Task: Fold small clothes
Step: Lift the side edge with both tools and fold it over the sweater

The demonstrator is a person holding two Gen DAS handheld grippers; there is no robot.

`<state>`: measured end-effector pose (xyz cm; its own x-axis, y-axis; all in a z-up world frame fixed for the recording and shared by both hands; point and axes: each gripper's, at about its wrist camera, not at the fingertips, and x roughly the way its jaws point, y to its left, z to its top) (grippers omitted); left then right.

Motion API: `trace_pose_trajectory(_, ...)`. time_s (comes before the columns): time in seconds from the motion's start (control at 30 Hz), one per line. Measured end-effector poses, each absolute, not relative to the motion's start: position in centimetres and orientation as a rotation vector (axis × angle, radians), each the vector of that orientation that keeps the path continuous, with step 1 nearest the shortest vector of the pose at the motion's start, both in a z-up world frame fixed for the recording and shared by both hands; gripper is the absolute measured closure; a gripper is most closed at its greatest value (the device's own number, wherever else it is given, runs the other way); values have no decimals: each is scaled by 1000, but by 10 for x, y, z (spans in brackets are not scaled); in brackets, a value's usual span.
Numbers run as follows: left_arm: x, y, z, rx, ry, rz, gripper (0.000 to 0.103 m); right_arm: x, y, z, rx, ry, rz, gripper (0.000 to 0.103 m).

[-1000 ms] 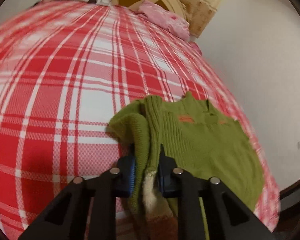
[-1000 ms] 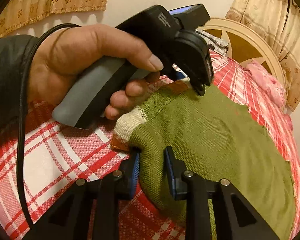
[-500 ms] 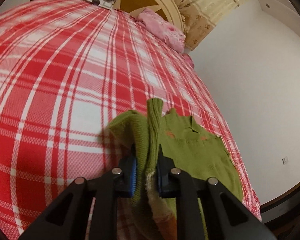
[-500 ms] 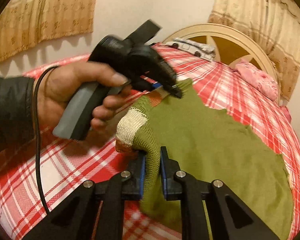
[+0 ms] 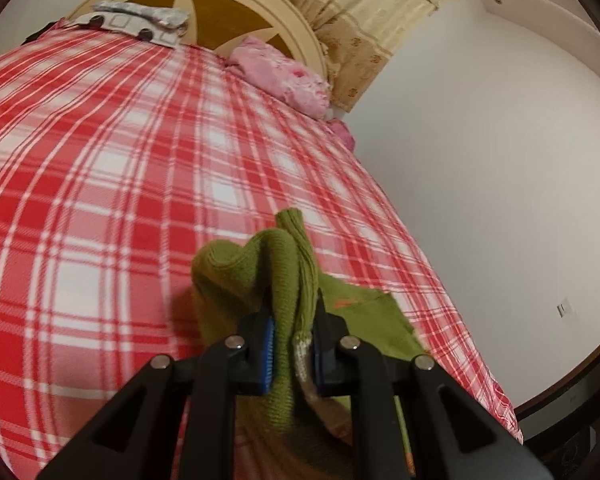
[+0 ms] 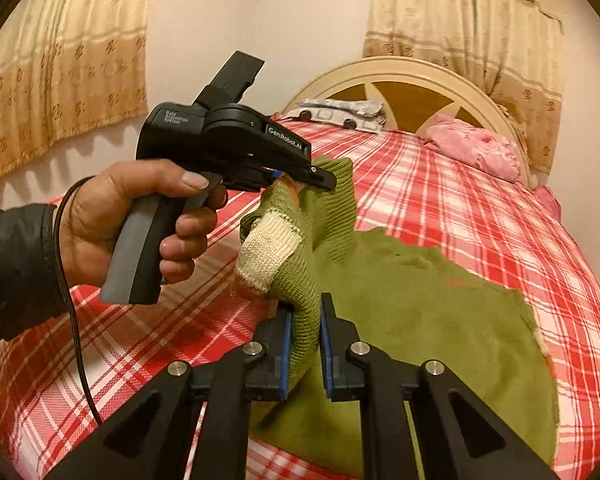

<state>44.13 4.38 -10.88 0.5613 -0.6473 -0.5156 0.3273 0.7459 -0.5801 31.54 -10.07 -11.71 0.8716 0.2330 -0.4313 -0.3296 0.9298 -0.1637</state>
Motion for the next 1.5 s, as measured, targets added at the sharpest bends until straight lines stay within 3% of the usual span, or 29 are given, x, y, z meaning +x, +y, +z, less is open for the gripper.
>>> trace_pose_trajectory(0.57, 449, -61, -97, -358, 805, -713, 88, 299, -203, -106, -47, 400, 205, 92)
trace_pose_trajectory(1.5, 429, -193, -113, -65, 843, -774, 87, 294, -309, -165, 233, 543, 108, 92)
